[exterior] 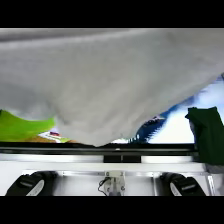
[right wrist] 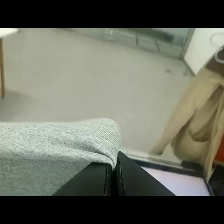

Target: Fold the shirts.

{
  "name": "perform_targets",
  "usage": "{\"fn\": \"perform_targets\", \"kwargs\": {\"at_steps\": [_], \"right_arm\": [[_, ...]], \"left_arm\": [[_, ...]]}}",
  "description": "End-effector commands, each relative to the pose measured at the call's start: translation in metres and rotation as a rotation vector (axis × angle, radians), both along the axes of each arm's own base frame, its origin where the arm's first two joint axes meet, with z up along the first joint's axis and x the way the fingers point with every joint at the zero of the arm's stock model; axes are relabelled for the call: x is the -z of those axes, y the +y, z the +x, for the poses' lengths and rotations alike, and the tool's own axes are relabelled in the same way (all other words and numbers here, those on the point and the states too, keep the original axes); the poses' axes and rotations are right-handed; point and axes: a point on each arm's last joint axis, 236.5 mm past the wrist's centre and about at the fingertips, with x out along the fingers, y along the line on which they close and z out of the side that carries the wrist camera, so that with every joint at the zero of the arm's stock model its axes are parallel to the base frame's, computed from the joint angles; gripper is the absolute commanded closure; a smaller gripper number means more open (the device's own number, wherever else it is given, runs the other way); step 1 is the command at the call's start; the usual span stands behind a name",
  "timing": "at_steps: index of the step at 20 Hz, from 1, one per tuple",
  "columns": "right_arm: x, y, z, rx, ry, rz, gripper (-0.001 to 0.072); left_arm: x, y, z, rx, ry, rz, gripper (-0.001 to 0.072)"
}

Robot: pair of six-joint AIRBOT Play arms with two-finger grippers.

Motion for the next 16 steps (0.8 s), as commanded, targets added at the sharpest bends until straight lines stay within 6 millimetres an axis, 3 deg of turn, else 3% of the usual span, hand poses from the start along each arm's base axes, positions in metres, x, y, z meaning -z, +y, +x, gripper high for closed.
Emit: {"fn": "perform_targets", "kwargs": {"at_steps": [1,4,6,9,12,14,16], "right_arm": [[-0.027,-0.020,-0.032,0.059,-0.103,0.006,0.0649],[-0.039,-0.034,-0.022,0.131,-0.155,-0.004,0.0649],[-0.054,-0.030,-0.009,0.134,-0.225,0.005,0.0649],[-0.046,-0.016,0.043,0.121,-0.215,-0.015,0.0649],[0.017,-0.009,0.133,0.150,-0.042,-0.020,0.0649],[0.081,-0.021,0.197,0.193,0.092,0.109,0.0649],[0.158,-0.043,0.251,0.256,0.226,0.297,0.0649]], "left_arm": [[0.007,0.002,-0.007,-0.009,0.034,-0.007,0.0669],[0.059,-0.007,0.022,0.006,0.189,0.013,0.0669],[0.113,-0.016,0.043,0.024,0.328,0.025,0.0669],[0.187,-0.041,0.081,0.084,0.457,-0.005,0.0668],[0.257,-0.082,0.124,0.162,0.535,-0.140,0.0668],[0.309,-0.102,0.152,0.169,0.607,-0.241,0.0668],[0.360,-0.116,0.180,0.162,0.680,-0.307,0.0668]]}}
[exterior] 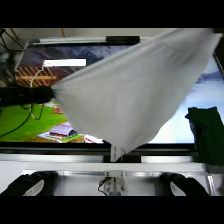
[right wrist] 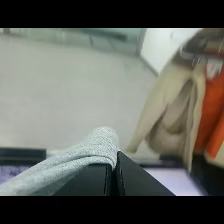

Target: Fold the shirts.

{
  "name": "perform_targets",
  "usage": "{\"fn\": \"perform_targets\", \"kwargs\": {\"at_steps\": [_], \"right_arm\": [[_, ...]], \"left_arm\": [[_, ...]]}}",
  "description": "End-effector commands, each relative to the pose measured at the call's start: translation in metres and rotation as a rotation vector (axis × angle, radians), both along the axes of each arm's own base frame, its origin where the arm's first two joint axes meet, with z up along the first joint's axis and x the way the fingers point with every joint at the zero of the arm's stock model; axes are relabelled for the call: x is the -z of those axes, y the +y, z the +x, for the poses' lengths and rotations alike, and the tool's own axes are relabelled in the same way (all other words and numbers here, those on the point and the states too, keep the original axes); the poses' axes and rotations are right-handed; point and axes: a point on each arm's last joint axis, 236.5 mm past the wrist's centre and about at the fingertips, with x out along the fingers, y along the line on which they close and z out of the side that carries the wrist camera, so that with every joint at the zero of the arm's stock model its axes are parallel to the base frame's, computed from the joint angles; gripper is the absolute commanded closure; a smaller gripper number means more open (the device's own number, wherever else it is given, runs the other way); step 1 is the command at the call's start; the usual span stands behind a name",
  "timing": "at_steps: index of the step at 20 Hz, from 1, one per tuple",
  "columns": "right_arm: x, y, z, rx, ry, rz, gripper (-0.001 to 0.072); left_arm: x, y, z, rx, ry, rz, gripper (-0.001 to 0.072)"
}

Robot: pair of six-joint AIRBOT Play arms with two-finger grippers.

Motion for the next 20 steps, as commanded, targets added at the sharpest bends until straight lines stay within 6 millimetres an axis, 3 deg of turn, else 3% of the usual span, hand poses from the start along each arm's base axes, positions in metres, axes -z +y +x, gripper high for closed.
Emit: {"fn": "perform_targets", "kwargs": {"at_steps": [1,3,5,8,9,10,11,13,14,16,17,18,20], "right_arm": [[0.131,-0.029,0.087,0.100,0.197,0.328,0.0649],[0.214,-0.024,0.112,0.123,0.347,0.583,0.0648],[0.286,0.000,0.121,0.118,0.515,0.769,0.0649],[0.357,0.043,0.114,0.068,0.744,0.808,0.0643],[0.368,0.051,0.110,0.057,0.786,0.810,0.0556],[0.368,0.055,0.109,0.038,0.799,0.810,0.0360],[0.359,0.057,0.107,0.005,0.798,0.790,0.0239],[0.329,0.045,0.090,-0.048,0.807,0.670,0.0239],[0.317,0.033,0.069,-0.068,0.857,0.555,0.0240],[0.318,-0.006,0.008,-0.009,1.061,0.350,0.0241],[0.322,-0.017,-0.024,0.005,1.170,0.314,0.0241],[0.329,-0.017,-0.054,-0.016,1.271,0.311,0.0241],[0.345,-0.010,-0.101,-0.043,1.368,0.359,0.0241]], "left_arm": [[0.084,-0.035,0.049,-0.040,0.099,-0.164,0.0668],[0.120,-0.053,0.077,-0.031,0.117,-0.226,0.0668],[0.147,-0.069,0.100,-0.032,0.127,-0.272,0.0665],[0.184,-0.080,0.114,-0.041,0.202,-0.293,0.0633],[0.188,-0.082,0.114,-0.029,0.227,-0.295,0.0531],[0.185,-0.082,0.112,-0.010,0.253,-0.302,0.0287],[0.177,-0.077,0.109,0.013,0.280,-0.308,0.0094],[0.151,-0.044,0.099,0.096,0.342,-0.269,0.0084],[0.140,-0.013,0.090,0.098,0.396,-0.230,0.0102],[0.132,0.055,0.062,0.024,0.517,-0.125,0.0287],[0.135,0.087,0.042,-0.040,0.581,-0.076,0.0312],[0.143,0.106,0.022,-0.107,0.634,-0.055,0.0310],[0.168,0.105,-0.008,-0.157,0.662,-0.092,0.0279]]}}
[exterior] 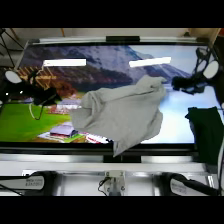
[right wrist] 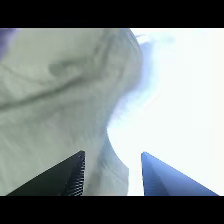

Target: Fold the shirts.

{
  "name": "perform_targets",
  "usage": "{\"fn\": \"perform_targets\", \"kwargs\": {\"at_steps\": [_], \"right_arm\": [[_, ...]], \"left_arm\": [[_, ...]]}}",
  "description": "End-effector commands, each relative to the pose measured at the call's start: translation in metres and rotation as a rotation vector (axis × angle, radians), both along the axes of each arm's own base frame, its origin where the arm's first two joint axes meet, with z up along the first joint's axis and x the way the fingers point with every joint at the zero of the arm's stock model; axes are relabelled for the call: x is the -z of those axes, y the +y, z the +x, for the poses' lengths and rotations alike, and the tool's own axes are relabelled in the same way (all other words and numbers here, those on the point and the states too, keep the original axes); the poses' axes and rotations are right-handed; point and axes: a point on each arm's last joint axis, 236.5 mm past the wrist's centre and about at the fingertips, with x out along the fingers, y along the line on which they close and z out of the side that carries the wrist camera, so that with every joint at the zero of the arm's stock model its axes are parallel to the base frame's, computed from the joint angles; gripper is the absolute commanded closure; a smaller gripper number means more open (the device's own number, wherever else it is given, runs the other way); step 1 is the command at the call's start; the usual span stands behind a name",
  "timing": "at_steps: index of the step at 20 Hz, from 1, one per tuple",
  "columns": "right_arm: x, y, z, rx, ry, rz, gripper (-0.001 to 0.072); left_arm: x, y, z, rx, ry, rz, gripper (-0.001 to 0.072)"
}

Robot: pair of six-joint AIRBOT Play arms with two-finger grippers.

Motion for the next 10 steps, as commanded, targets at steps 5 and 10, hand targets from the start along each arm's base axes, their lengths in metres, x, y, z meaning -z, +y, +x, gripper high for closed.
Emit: {"fn": "perform_targets", "kwargs": {"at_steps": [5,10], "right_arm": [[0.050,0.026,-0.133,-0.075,0.244,0.111,0.0240],[0.056,0.031,-0.151,-0.082,0.303,0.132,0.0239]], "left_arm": [[0.075,-0.021,-0.056,-0.248,0.054,-0.130,0.0184],[0.077,-0.050,-0.015,-0.336,-0.087,-0.141,0.0187]]}}
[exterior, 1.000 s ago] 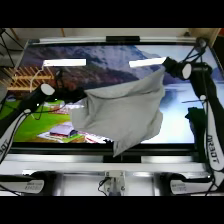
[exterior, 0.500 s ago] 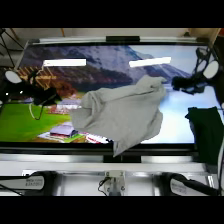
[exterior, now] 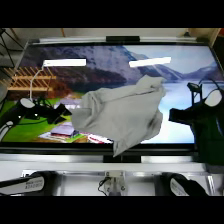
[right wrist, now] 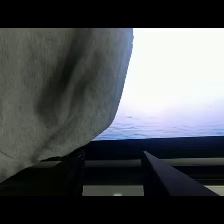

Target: Fold the shirts.

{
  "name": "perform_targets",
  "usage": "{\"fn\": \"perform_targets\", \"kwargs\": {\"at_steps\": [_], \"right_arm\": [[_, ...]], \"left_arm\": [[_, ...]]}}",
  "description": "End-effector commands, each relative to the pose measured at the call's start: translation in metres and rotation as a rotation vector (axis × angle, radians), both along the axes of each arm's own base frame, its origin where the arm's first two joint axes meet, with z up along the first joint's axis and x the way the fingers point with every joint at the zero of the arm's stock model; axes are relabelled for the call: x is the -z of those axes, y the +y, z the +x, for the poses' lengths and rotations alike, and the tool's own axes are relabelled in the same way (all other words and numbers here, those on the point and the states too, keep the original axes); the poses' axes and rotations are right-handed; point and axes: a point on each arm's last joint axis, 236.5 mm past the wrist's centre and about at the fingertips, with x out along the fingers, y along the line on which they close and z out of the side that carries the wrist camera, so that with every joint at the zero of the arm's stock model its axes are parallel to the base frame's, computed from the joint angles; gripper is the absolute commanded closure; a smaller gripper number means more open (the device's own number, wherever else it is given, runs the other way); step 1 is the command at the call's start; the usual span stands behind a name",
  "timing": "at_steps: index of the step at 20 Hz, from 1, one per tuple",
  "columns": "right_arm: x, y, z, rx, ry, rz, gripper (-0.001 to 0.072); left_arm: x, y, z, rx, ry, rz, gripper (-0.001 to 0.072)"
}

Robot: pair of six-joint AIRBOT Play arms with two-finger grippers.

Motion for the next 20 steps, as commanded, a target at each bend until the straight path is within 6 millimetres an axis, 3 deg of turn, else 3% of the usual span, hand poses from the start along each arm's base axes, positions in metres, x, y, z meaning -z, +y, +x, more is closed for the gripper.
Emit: {"fn": "perform_targets", "kwargs": {"at_steps": [1,2,5,6,8,9,13,14,16,17,20], "right_arm": [[0.004,0.007,-0.015,-0.005,0.038,0.028,0.0239],[0.004,0.011,-0.015,-0.006,0.038,0.046,0.0239],[0.021,0.025,-0.029,-0.004,0.090,0.103,0.0228],[0.034,0.027,-0.040,0.001,0.126,0.113,0.0061],[0.058,0.038,-0.060,0.015,0.190,0.158,0.0046],[0.068,0.044,-0.069,0.027,0.214,0.182,0.0046],[0.093,0.066,-0.080,0.086,0.221,0.274,0.0047],[0.096,0.068,-0.078,0.096,0.211,0.281,0.0068],[0.102,0.076,-0.074,0.100,0.187,0.278,0.0161],[0.106,0.082,-0.070,0.099,0.161,0.274,0.0160],[0.113,0.092,-0.048,0.154,0.066,0.248,0.0161]], "left_arm": [[0.003,-0.013,0.028,-0.116,-0.097,0.003,0.0187],[0.004,-0.015,0.031,-0.136,-0.099,0.002,0.0194],[0.004,-0.011,0.034,-0.152,-0.102,0.003,0.0420],[0.004,-0.009,0.033,-0.154,-0.099,0.002,0.0475],[0.004,-0.008,0.032,-0.145,-0.096,0.002,0.0641],[0.004,-0.010,0.030,-0.124,-0.094,0.003,0.0668],[0.000,-0.011,0.019,-0.009,-0.092,0.006,0.0665],[-0.003,-0.006,0.019,0.001,-0.086,-0.001,0.0623],[-0.008,0.006,0.014,0.002,-0.057,-0.026,0.0296],[-0.008,0.011,0.009,-0.001,-0.034,-0.039,0.0229],[-0.005,0.013,0.000,0.027,-0.015,-0.045,0.0228]]}}
